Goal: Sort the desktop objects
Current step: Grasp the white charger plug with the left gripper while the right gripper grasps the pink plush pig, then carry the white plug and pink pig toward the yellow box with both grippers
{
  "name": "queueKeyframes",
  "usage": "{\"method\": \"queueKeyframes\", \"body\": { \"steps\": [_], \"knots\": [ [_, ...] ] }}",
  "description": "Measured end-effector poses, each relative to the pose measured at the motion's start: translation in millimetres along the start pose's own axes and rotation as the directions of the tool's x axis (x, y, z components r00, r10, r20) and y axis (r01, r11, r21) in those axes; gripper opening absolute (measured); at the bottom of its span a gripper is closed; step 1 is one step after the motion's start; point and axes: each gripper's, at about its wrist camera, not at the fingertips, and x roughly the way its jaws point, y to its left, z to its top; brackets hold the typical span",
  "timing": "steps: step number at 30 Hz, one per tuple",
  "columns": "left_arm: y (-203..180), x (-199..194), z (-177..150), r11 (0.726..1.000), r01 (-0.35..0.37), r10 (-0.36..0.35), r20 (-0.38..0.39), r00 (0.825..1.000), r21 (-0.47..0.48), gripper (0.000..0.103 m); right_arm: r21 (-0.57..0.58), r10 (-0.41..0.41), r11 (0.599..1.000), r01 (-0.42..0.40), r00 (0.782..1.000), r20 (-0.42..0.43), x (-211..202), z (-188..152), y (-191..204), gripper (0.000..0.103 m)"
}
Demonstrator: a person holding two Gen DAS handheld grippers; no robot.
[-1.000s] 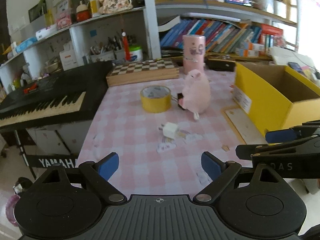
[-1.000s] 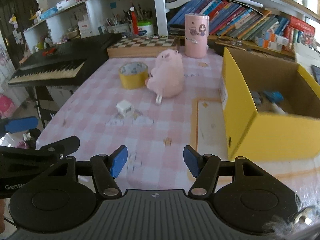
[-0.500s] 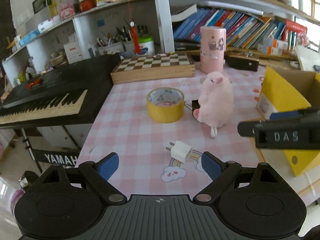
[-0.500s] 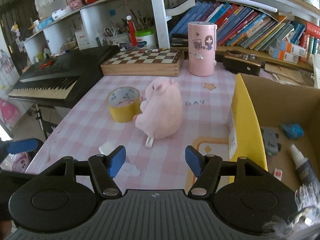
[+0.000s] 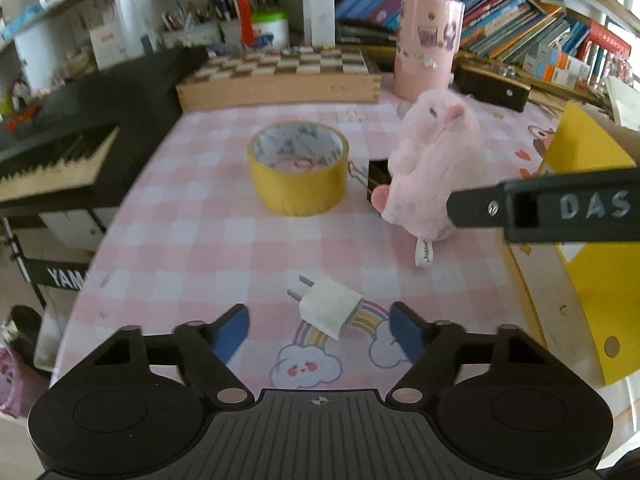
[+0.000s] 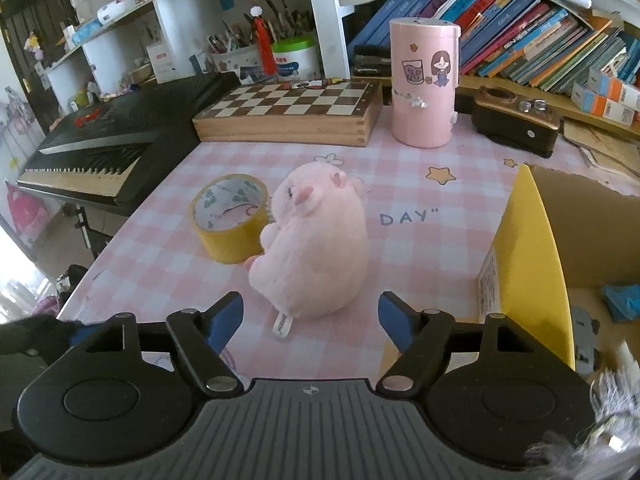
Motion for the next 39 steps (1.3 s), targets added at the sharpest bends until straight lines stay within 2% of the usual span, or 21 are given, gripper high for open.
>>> {"method": "queueKeyframes", "body": {
  "steps": [1,3,8,11,15,17,19,21,24,31,39],
  "knots": [
    [1,5,1,1.000,0.004,-0.004,-0.012,1.000,-0.003,0.061,0.001,0.001,1.000,-0.001,1.000,-0.002,3,2,-1,0.073],
    [1,15,2,1.000,0.007,-0.007,-0.038,0.999,-0.009,0.056,0.003,0.000,1.000,0.000,1.000,-0.008,8,6,-3,0.073],
    [2,22,8,1.000,0.004,-0.005,-0.041,0.999,-0.006,0.055,-0.008,0.011,1.000,-0.012,1.000,-0.017,22,13,-3,0.076],
    [2,24,11,1.000,0.007,-0.006,-0.033,0.999,0.003,0.052,-0.014,0.015,1.000,-0.015,1.000,-0.025,34,18,-2,0.076],
    [0,24,12,1.000,0.015,-0.015,-0.026,1.000,0.018,0.045,-0.035,0.004,0.999,-0.005,1.000,-0.028,50,25,2,0.082],
    [0,23,12,1.000,0.018,-0.017,-0.025,1.000,0.018,0.045,-0.045,-0.010,0.999,0.008,0.999,-0.031,57,28,4,0.080],
    [2,22,12,1.000,0.026,-0.026,-0.032,0.999,0.011,0.045,-0.059,-0.018,0.998,0.016,0.999,-0.034,60,29,8,0.068],
    [6,19,13,1.000,0.027,-0.027,-0.033,0.999,-0.007,0.044,-0.084,-0.024,0.996,0.022,0.999,-0.021,57,30,10,0.060],
    [13,5,15,0.999,0.030,-0.029,0.004,1.000,-0.036,0.044,-0.068,-0.008,0.998,0.007,1.000,-0.013,47,29,7,0.058],
    [30,-27,20,0.994,0.050,-0.041,0.087,0.995,-0.100,0.044,0.003,0.001,1.000,-0.001,1.000,-0.012,15,17,1,0.058],
    [37,-63,12,0.991,0.090,-0.074,0.161,0.984,-0.095,0.045,0.000,-0.020,1.000,0.020,1.000,0.016,-27,-4,13,0.058]
  ]
}}
